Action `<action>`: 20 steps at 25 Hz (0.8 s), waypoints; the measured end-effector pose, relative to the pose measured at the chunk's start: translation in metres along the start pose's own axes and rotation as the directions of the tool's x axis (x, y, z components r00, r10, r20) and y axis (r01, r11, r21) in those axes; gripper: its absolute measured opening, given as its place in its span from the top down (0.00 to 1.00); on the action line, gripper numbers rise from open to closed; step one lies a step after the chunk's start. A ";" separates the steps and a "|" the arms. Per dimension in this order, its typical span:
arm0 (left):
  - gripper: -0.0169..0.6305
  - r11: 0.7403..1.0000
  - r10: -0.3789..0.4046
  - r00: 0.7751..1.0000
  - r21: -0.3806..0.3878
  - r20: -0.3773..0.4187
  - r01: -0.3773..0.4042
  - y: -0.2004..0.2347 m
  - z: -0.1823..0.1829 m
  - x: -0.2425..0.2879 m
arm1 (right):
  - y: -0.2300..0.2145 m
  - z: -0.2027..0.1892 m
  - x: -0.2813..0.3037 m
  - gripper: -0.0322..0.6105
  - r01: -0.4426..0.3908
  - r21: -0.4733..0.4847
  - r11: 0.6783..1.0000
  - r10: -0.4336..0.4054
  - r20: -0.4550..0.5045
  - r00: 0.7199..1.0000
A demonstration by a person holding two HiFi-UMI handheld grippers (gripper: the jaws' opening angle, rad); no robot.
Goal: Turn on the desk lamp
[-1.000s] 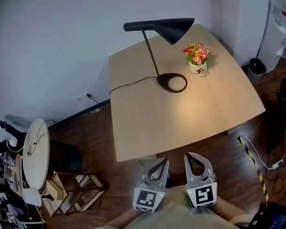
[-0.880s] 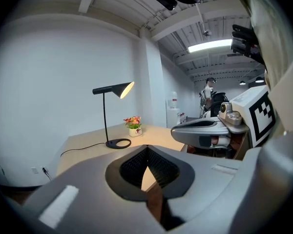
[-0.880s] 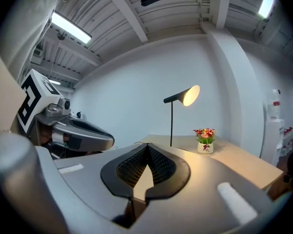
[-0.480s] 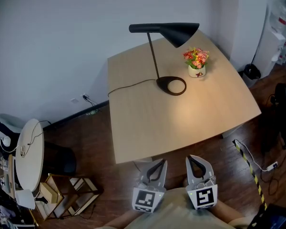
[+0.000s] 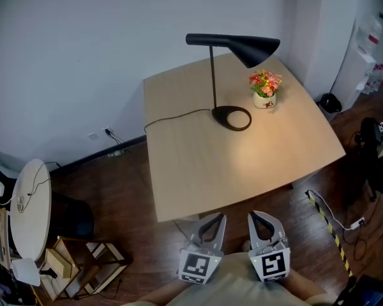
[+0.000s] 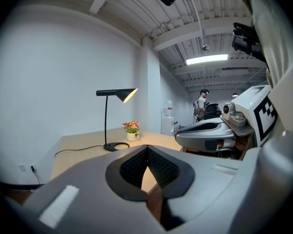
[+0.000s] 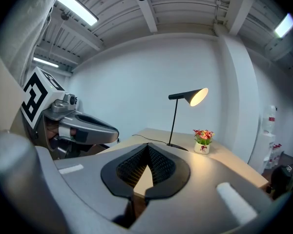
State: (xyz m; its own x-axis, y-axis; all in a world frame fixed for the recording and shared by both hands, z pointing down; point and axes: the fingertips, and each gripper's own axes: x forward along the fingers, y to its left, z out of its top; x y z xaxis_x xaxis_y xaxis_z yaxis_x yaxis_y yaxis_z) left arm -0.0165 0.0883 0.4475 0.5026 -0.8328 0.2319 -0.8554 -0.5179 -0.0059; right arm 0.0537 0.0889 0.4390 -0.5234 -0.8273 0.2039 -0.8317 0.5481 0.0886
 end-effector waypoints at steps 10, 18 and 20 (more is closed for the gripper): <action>0.98 1.000 -0.029 1.000 0.002 0.012 0.029 0.001 -0.001 -0.009 | 0.006 0.001 -0.006 0.95 0.037 0.006 0.999 -0.037 -0.006 0.999; 0.98 1.000 -0.030 0.999 0.006 0.011 0.030 0.001 0.001 -0.012 | 0.008 0.000 -0.007 0.95 0.035 -0.005 0.999 -0.035 -0.017 0.999; 0.98 1.000 -0.030 0.999 0.007 0.017 0.030 0.001 0.003 -0.012 | 0.008 0.001 -0.007 0.95 0.031 -0.004 0.999 -0.031 -0.012 0.999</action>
State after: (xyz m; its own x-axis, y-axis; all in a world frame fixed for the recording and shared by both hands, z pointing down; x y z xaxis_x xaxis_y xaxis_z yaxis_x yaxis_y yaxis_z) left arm -0.0228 0.0970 0.4423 0.5300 -0.8202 0.2154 -0.8392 -0.5437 -0.0056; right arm 0.0509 0.0987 0.4369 -0.4946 -0.8426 0.2131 -0.8470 0.5223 0.0989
